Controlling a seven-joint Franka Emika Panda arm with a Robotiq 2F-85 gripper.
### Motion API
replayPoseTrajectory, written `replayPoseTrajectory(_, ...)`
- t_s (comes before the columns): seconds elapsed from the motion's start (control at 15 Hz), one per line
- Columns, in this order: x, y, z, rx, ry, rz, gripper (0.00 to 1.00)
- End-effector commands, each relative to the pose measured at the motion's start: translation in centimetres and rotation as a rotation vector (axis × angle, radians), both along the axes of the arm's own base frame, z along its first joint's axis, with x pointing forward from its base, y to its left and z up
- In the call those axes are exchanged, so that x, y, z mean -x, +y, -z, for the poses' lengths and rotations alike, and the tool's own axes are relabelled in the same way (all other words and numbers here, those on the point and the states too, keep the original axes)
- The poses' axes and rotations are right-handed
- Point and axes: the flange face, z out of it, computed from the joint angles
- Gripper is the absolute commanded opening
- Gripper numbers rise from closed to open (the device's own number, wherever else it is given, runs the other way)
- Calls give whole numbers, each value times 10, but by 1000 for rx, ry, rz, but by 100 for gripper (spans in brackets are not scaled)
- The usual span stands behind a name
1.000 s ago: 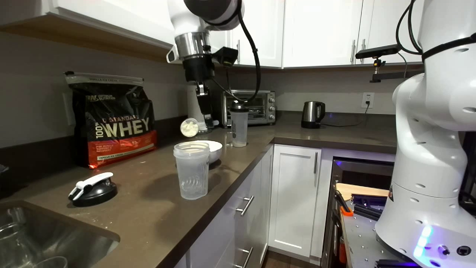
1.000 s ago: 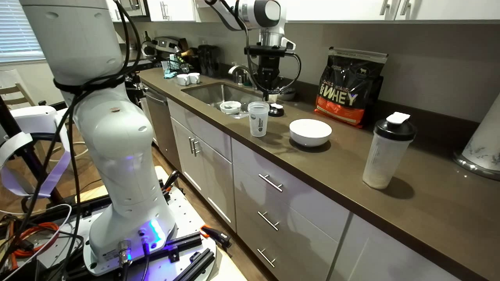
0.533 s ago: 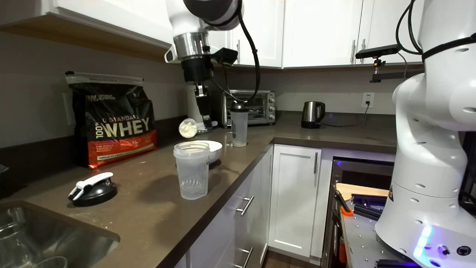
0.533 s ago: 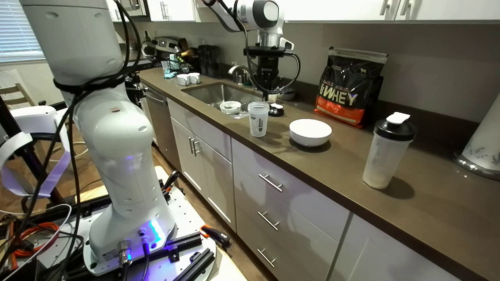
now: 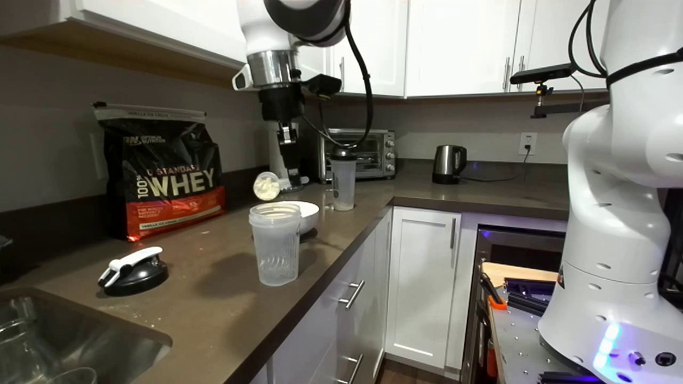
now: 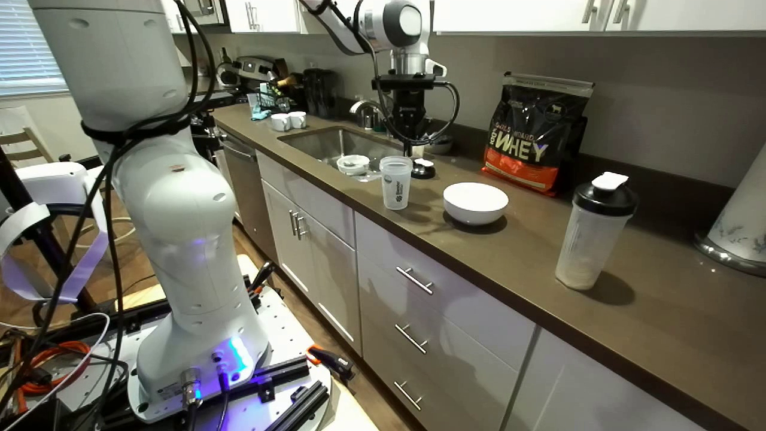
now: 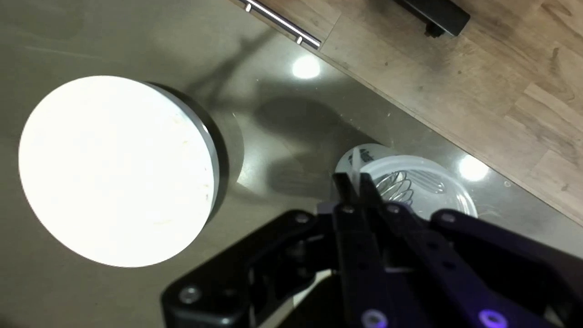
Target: Take one scoop of whey powder from the bowl and put it in the cup on the left
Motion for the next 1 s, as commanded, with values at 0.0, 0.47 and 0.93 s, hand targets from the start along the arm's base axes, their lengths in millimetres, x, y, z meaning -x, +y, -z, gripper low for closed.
replayPoseTrajectory(0.0, 9, 3, -3, 29, -50, -21, 1)
replayPoseTrajectory(0.47, 17, 5, -6, 36, -73, -44, 1)
replayPoseTrajectory(0.93, 31, 8, -8, 41, -81, -56, 1)
